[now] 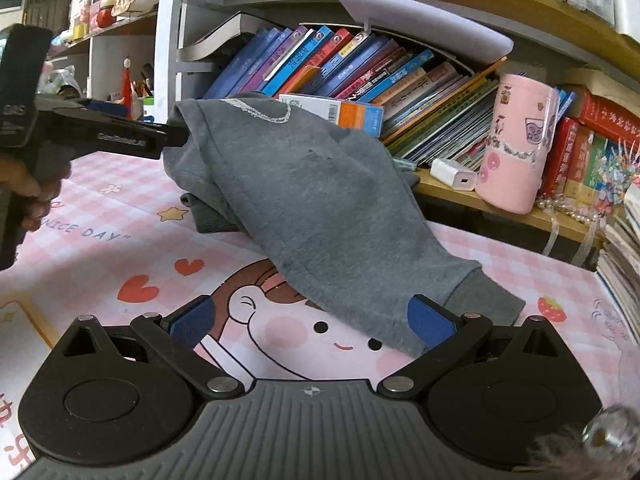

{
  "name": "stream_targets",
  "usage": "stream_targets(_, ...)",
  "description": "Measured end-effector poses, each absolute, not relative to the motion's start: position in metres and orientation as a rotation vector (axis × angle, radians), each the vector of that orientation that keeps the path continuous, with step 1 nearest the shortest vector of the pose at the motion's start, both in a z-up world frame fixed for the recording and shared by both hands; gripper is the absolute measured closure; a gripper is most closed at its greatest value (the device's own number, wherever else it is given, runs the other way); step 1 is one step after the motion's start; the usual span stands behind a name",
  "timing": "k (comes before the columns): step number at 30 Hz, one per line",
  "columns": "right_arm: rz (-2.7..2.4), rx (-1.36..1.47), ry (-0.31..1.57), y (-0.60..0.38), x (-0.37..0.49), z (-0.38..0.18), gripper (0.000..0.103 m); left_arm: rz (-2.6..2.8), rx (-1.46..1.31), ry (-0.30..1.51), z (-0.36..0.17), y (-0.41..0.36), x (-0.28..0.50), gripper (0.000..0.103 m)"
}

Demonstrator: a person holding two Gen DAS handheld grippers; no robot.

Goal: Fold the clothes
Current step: 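Reach both tools to the grey sweatshirt and grasp its edges, then lift the grey sweatshirt with both grippers and spread it flat on the mat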

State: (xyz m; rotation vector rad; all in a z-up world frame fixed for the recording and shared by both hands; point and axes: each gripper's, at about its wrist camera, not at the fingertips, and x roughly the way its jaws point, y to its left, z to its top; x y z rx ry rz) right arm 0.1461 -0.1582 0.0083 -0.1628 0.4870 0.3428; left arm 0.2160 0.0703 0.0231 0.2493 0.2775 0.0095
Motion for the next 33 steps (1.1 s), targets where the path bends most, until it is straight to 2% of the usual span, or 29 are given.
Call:
stream_targets(9, 0.331, -0.195, 0.536, -0.150, 0.153, 0.003, 0.000, 0.001, 0.309, 0.292, 0.017, 0.064, 0.253, 0.006)
stream_targets(11, 0.313, -0.199, 0.536, -0.150, 0.153, 0.002, 0.000, -0.015, 0.296, 0.311, 0.017, 0.060, 0.261, 0.013)
stream_targets(14, 0.291, -0.182, 0.523, -0.153, 0.152, 0.002, 0.000, -0.047, 0.207, 0.363, 0.016, 0.060, 0.270, 0.041)
stream_targets(15, 0.293, -0.173, 0.524, -0.155, 0.152, 0.001, 0.000, -0.059, 0.172, 0.387, 0.016, 0.061, 0.272, 0.057)
stream_targets(16, 0.298, -0.170, 0.525, -0.155, 0.151, 0.001, 0.000, -0.074, 0.138, 0.414, 0.015, 0.062, 0.274, 0.076)
stream_targets(17, 0.302, -0.167, 0.526, -0.156, 0.151, 0.001, 0.000, -0.098, 0.104, 0.443, 0.014, 0.063, 0.275, 0.086)
stream_targets(19, 0.312, -0.159, 0.526, -0.157, 0.151, 0.001, 0.002, -0.109, 0.077, 0.459, 0.016, 0.063, 0.269, 0.094)
stream_targets(21, 0.331, -0.144, 0.502, -0.159, 0.147, 0.003, 0.003, -0.140, 0.057, 0.430, 0.024, 0.063, 0.252, 0.095)
stream_targets(23, 0.350, -0.137, 0.474, -0.160, 0.142, 0.006, 0.012, -0.196, 0.030, 0.381, 0.037, 0.062, 0.228, 0.096)
stream_targets(25, 0.370, -0.140, 0.442, -0.159, 0.138, 0.012, 0.014, -0.273, 0.034, 0.335, 0.054, 0.049, 0.196, 0.096)
stream_targets(29, 0.414, -0.202, 0.320, -0.154, 0.114, 0.024, 0.014, -0.429, 0.122, 0.282, 0.069, 0.021, 0.127, 0.096)
stream_targets(33, 0.460, -0.276, 0.292, -0.148, 0.099, 0.027, 0.010, -0.526, 0.206, 0.361, 0.051, -0.001, 0.086, 0.095)
